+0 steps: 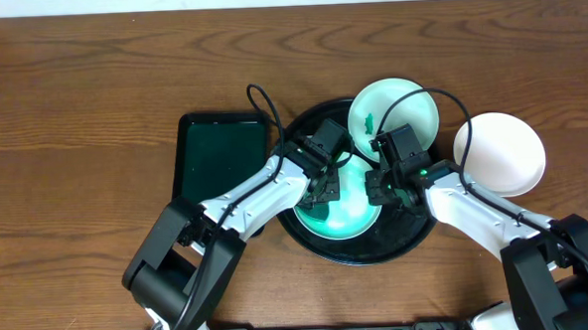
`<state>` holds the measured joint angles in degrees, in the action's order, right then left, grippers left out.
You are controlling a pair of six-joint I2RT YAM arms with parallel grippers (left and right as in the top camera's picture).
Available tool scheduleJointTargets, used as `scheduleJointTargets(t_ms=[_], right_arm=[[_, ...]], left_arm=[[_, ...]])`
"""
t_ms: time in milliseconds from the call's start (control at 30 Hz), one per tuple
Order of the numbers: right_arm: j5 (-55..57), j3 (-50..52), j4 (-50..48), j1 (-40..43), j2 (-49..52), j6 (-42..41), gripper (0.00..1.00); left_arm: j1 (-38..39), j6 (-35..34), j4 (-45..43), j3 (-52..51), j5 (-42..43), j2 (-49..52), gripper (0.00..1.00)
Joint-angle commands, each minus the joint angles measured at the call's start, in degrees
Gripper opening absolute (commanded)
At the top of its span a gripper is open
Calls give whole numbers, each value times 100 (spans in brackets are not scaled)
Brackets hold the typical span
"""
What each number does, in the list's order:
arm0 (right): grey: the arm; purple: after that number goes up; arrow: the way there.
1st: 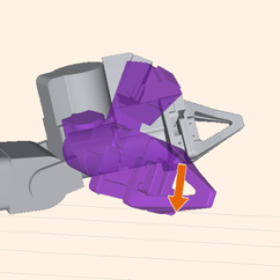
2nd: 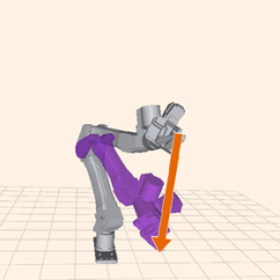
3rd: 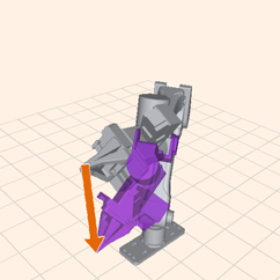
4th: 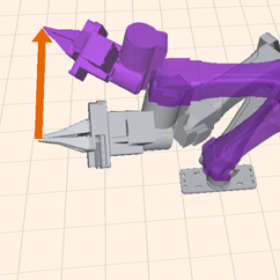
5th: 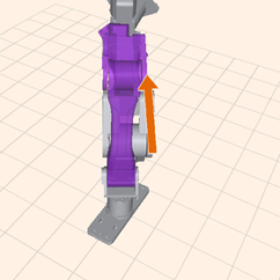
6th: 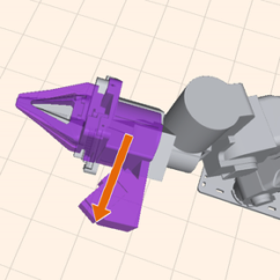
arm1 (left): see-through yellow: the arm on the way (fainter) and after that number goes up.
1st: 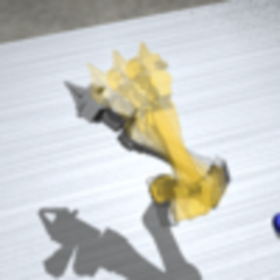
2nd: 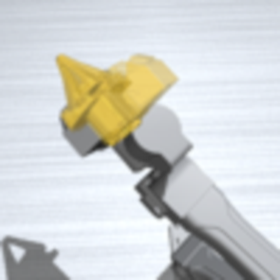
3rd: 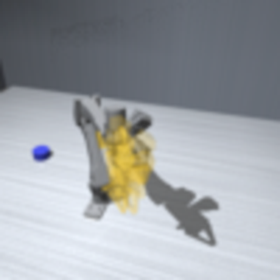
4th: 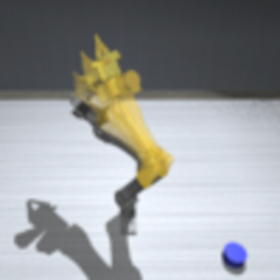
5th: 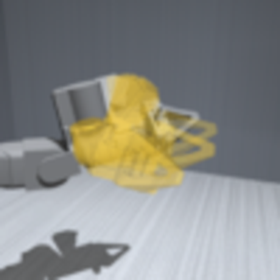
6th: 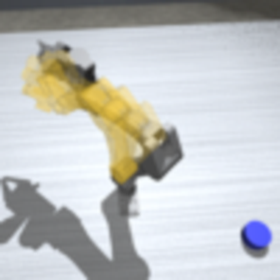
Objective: Clean dirty plates on tray and stack at the side
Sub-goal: 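Scrub the pale green plate with the sponge in the left gripper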
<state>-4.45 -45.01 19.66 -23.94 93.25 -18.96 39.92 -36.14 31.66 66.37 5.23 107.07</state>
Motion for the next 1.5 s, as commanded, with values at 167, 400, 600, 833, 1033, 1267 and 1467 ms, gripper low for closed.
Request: scheduleJointTargets(t_ms=[167, 400, 600, 833, 1033, 1267, 1467], right_arm=[[-291, -20, -44, -70, 42, -4, 1], [-291, -20, -42, -70, 42, -4, 1], [-291, -20, -39, -70, 42, -4, 1], [-293, -17, -35, -70, 42, -4, 1], [-291, -20, -26, -70, 42, -4, 1], [-293, -20, -28, -83, 42, -4, 1], [-291, -17, -39, -90, 42, -4, 1]], left_arm=[[15, 28, -42, -68, 1095, 415, 7], [17, -98, -262, -68, 1694, 415, 7], [15, -229, -509, -66, 2164, 413, 7], [-20, -229, -717, -4, 2435, 221, 7], [-243, -225, -717, 33, 2409, -378, 7], [-490, -26, -691, 31, 1764, -1134, 8], [-487, 39, -297, 20, 538, -1158, 7]])
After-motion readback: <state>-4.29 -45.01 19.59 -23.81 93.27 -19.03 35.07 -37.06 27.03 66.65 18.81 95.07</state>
